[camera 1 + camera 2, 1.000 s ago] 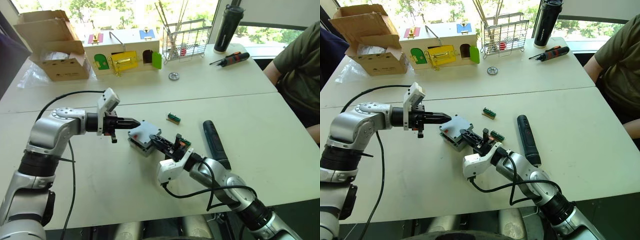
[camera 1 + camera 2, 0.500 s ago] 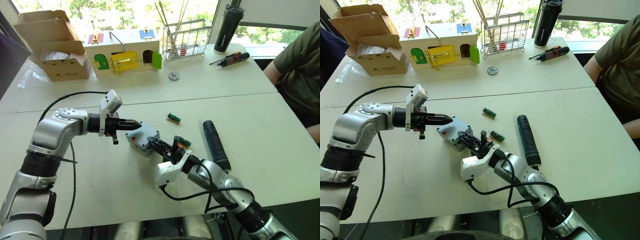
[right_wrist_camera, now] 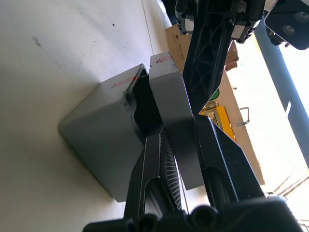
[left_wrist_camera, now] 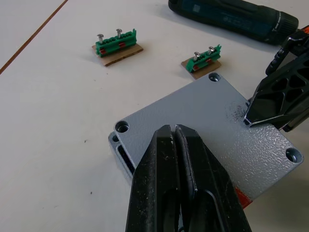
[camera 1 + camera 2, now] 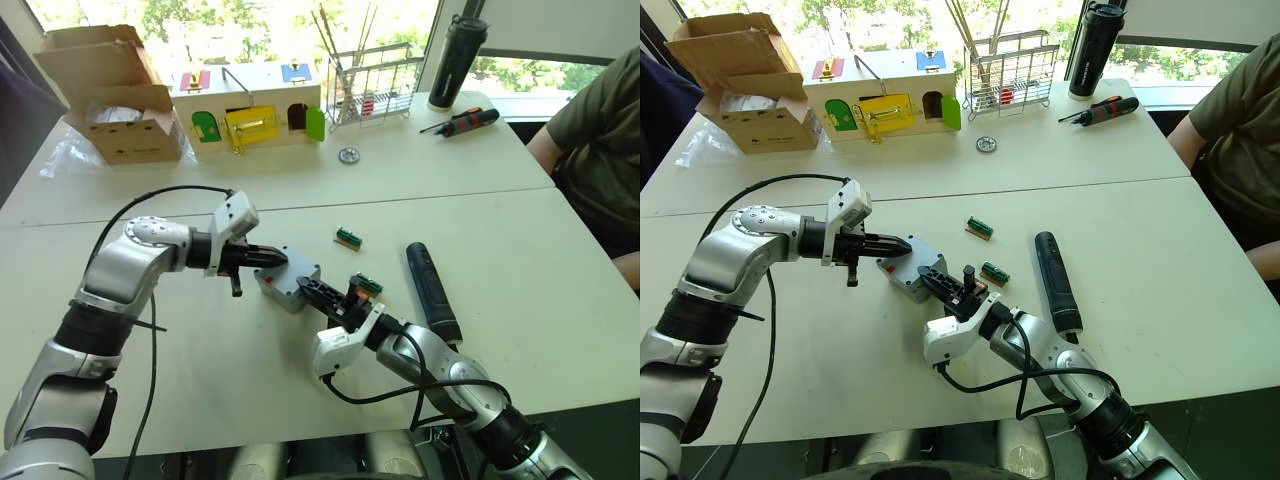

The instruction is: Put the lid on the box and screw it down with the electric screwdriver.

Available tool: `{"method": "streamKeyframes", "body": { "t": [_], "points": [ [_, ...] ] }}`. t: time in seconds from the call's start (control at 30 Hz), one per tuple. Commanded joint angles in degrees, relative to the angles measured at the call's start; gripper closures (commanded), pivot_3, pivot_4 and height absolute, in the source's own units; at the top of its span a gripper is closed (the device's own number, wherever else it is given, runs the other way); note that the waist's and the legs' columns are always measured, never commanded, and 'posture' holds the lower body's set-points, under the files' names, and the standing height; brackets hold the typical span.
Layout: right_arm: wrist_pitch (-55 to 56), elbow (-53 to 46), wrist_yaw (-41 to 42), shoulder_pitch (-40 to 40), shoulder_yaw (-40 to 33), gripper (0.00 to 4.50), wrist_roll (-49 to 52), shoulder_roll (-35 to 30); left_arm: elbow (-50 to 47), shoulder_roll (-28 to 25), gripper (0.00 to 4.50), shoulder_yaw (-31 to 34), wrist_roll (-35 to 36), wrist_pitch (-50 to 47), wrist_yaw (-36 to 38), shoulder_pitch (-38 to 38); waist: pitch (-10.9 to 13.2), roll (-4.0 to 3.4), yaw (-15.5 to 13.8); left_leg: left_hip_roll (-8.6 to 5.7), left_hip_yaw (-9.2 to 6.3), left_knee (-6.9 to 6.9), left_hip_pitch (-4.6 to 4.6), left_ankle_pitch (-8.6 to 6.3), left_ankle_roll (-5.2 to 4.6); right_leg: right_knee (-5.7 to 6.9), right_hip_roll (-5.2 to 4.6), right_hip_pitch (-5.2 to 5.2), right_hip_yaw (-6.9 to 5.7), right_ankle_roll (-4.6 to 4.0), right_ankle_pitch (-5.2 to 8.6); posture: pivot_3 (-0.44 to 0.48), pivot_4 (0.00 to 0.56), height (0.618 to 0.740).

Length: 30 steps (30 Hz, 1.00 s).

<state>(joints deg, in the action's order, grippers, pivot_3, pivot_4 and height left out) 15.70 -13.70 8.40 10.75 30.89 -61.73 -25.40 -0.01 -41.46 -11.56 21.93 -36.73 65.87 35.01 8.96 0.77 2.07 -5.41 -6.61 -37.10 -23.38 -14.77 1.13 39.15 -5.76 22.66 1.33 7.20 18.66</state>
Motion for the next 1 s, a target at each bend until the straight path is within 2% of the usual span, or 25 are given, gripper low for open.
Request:
{"method": "streamKeyframes", "body": {
  "t": [0.03,0.2,0.73,1.0],
  "points": [
    [1.31,0.08,0.94,-1.07,1.17,4.38,-0.54,-0.75,0.86,0.32,4.41,-1.61,-2.02,0.59,0.08,-1.05,-0.05,-0.01,-0.03,0.0,0.0,-0.01,0.0,0.0,0.0,0.0,0.01,-0.01,0.0,0.0,0.0,0.0,0.15,0.74],
    [2.22,0.23,1.15,-1.34,1.08,4.38,-0.36,-1.8,-0.12,0.93,4.41,-2.05,-2.5,0.94,-0.11,-2.17,-0.52,0.0,-0.05,0.02,-0.01,-0.01,0.02,0.0,-0.01,0.0,0.03,-0.02,0.01,0.0,0.0,0.0,0.15,0.74],
    [0.18,-0.2,-6.89,1.92,-1.51,4.38,-4.85,1.1,1.52,2.77,4.41,7.52,5.29,-7.48,-1.48,3.94,-0.74,0.02,-0.07,0.05,-0.02,0.0,-0.01,-0.01,-0.01,-0.01,0.09,0.03,0.07,0.0,0.0,0.0,0.15,0.74],
    [1.31,3.1,-6.68,2.33,0.96,4.38,-5.26,1.39,2.63,2.49,4.41,6.52,3.98,-6.28,-1.62,3.64,-0.74,0.02,-0.06,0.05,-0.02,0.06,-0.02,-0.01,-0.01,-0.03,0.1,0.06,0.07,0.0,0.0,0.0,0.15,0.74]
  ]
}}
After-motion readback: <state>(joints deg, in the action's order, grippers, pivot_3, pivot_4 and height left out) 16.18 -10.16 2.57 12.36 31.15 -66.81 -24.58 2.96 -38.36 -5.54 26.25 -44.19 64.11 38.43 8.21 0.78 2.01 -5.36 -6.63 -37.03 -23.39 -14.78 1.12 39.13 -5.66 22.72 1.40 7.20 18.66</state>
